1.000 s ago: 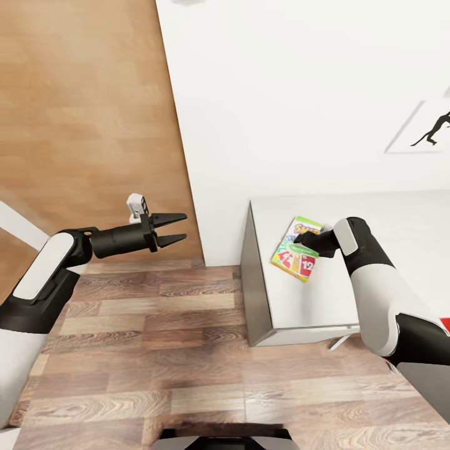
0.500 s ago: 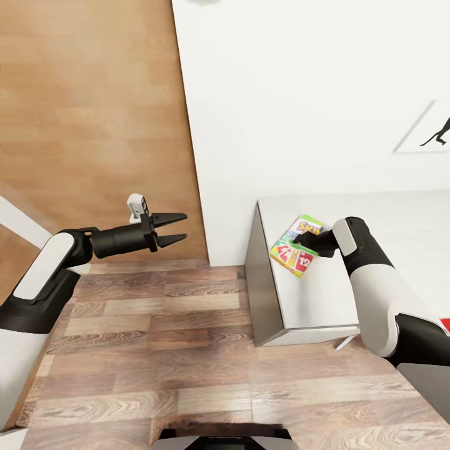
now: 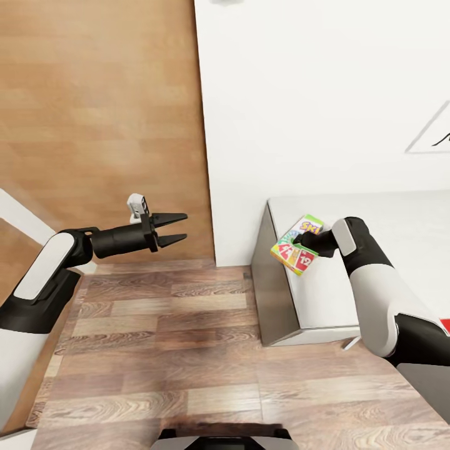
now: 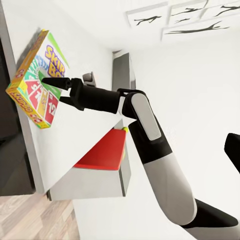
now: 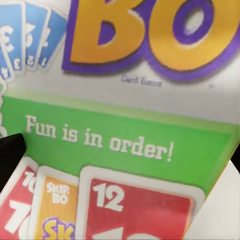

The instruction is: Put all the toys in the child's room - the three board games (two on the bed and one on the table), the two jigsaw puzzles on the table, and the tennis ball on the table - inside the toy box on the table in the child's room.

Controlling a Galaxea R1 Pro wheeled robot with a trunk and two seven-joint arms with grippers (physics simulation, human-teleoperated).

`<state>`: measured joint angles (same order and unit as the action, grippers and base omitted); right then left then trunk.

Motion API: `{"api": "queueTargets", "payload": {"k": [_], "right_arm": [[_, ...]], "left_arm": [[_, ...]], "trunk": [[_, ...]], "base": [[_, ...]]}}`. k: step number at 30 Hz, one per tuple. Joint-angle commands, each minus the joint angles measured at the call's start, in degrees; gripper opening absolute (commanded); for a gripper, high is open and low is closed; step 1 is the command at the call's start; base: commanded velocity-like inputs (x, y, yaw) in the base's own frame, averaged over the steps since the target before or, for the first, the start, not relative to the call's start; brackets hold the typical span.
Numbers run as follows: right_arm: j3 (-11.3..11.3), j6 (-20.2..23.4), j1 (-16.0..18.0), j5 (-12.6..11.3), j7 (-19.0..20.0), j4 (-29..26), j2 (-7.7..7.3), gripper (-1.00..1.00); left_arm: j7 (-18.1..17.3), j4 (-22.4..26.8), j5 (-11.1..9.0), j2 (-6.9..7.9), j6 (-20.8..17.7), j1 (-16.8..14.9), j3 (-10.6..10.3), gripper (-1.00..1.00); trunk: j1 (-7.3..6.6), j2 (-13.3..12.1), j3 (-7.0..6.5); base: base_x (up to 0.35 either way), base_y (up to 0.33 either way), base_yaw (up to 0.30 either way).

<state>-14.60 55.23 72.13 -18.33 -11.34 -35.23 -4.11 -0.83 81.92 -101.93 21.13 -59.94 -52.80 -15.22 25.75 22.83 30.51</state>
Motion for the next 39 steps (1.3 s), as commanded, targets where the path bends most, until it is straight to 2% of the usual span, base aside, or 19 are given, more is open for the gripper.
{"api": "queueTargets", "payload": {"k": [1, 39], "right_arm": [[-0.08, 0.14, 0.03, -0.83, -0.52, -0.03, 0.04, 1.00], [-0.15, 0.14, 0.03, -0.74, -0.05, -0.07, -0.07, 1.00]], "left_arm": [[-0.09, -0.01, -0.02, 0.05, -0.06, -0.06, -0.11, 1.00], [-0.05, 0.06, 0.06, -0.23, -0.01, -0.10, -0.15, 1.00]], "trunk": [[0.04, 0.09, 0.09], [0.04, 0.09, 0.09]], "base": [[0.000, 0.047, 0.000], [0.000, 0.080, 0.000]]}}
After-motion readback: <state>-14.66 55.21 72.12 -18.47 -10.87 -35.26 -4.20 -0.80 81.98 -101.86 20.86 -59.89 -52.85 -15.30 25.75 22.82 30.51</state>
